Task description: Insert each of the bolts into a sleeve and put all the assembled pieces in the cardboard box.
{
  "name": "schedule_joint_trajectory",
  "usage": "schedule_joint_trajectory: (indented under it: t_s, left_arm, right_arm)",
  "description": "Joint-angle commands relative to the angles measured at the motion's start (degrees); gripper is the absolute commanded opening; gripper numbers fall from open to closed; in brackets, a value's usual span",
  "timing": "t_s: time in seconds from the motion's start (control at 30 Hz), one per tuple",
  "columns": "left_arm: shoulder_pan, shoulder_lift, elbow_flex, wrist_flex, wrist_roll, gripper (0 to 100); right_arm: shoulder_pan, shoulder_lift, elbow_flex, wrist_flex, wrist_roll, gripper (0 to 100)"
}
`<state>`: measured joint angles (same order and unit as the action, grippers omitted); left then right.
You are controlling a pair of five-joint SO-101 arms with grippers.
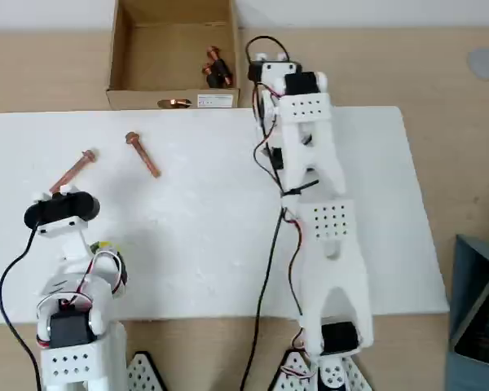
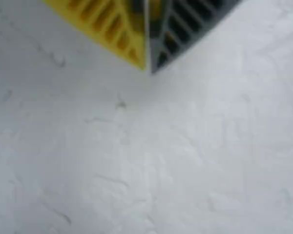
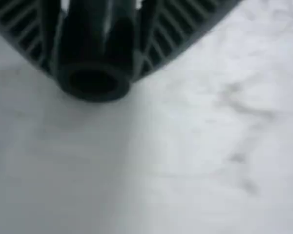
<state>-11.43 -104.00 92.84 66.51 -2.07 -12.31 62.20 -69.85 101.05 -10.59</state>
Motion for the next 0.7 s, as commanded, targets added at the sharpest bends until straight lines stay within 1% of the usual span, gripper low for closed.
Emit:
schedule_joint_trajectory:
  t_s: [0.0, 0.1, 0.17, 0.47, 0.67]
  left_arm:
    - [-0.3, -0.4, -0.4, -0.4, -0.1, 0]
    - [-0.3, -0.4, -0.4, -0.4, -0.1, 0]
    - [-0.3, -0.4, -0.4, -0.4, -0.1, 0]
    - [-0.3, -0.4, -0.4, -0.4, -0.2, 0]
    - [-0.3, -0.4, -0.4, -0.4, -0.1, 0]
  right_arm:
    - [-1.2, -11.1, -0.4, 1.3, -0.1, 1.0]
    - [-1.9, -17.7, 2.2, 1.4, 1.8, 1.0]
    - [-2.2, -23.0, 6.5, 1.4, 2.0, 1.0]
    - [-1.7, -50.0, 34.7, 1.4, 2.1, 1.0]
    - [2.4, -66.5, 50.2, 1.2, 2.1, 1.0]
